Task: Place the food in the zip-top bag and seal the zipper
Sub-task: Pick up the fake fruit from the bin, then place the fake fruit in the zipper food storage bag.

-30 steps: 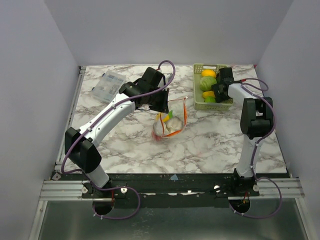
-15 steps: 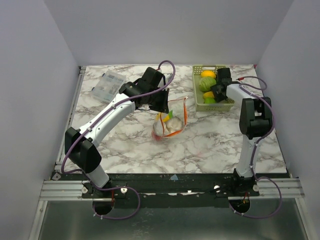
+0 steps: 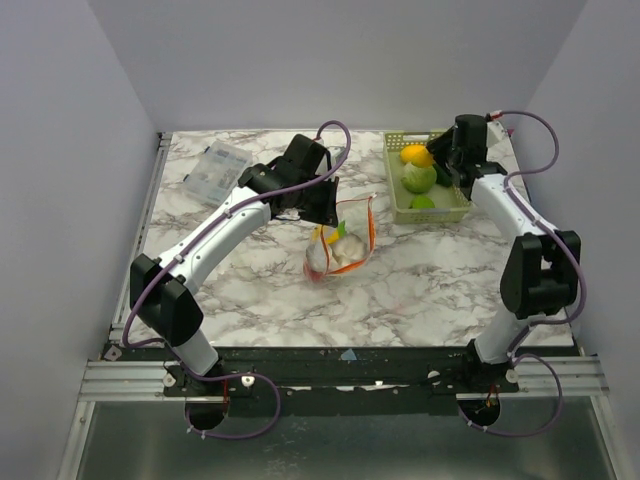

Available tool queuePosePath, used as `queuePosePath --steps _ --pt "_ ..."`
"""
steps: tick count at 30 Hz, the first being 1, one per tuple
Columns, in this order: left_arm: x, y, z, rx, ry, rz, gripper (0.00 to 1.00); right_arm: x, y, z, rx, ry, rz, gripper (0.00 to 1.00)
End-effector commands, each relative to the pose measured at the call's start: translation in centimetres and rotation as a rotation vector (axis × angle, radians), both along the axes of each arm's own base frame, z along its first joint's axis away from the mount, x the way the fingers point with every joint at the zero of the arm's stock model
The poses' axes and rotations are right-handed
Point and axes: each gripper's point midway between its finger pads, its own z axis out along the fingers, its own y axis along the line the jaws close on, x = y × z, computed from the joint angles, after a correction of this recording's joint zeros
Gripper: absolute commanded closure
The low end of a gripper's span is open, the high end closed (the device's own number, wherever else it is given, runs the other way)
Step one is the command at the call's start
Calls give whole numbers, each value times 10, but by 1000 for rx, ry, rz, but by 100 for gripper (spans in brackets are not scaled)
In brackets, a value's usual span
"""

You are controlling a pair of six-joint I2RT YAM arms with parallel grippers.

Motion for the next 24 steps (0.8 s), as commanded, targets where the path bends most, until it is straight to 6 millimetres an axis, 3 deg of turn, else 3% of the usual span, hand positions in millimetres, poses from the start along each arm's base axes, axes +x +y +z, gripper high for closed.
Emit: queuePosePath --steps 1,8,12,16,19,24 --pt "4 -3 -4 -8 11 -2 100 -31 40 23 -18 -79 286 90" --pt "7 -1 -5 16 12 17 100 -103 88 50 2 -289 630 90" --pt "8 -3 -4 10 31 27 100 -138 101 55 6 -312 737 93" --pt "7 -6 6 -21 31 39 100 -164 98 55 -113 -301 780 96" --pt "6 -5 10 -32 33 59 100 -181 102 73 -211 -355 830 96" --pt "5 -4 11 -39 40 69 100 -222 139 115 -267 -542 1023 95"
